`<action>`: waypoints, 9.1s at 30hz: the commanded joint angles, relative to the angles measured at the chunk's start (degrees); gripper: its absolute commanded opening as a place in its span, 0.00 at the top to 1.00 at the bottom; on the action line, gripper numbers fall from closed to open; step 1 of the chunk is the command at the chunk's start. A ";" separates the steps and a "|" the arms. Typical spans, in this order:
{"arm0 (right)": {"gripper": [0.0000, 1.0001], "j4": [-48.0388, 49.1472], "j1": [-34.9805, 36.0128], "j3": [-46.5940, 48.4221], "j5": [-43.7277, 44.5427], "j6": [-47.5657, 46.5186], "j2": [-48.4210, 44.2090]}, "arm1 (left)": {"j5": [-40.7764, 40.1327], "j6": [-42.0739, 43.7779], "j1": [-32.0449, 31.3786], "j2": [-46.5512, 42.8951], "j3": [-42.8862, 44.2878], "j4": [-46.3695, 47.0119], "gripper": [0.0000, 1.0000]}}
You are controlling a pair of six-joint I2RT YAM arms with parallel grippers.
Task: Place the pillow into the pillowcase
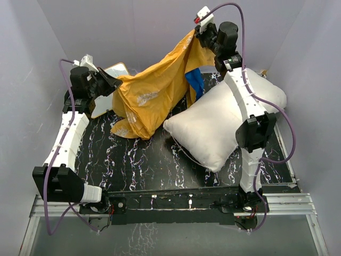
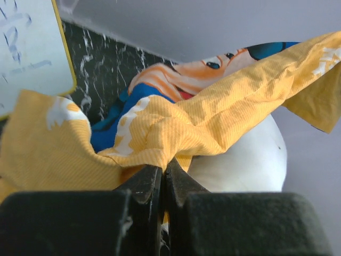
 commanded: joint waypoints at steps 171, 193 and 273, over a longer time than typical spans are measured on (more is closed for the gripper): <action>0.92 -8.53 11.45 -50.53 -41.26 22.81 -53.98 | -19.59 0.44 -6.66 -18.67 -2.56 -32.42 0.16; 0.05 -18.18 5.70 -45.43 -32.85 11.03 -39.61 | -4.35 4.33 -6.81 -16.88 3.18 -32.83 0.15; 0.11 -15.14 14.41 -41.12 -35.89 12.27 -24.88 | -55.94 12.35 -26.13 -22.25 3.18 -38.26 0.20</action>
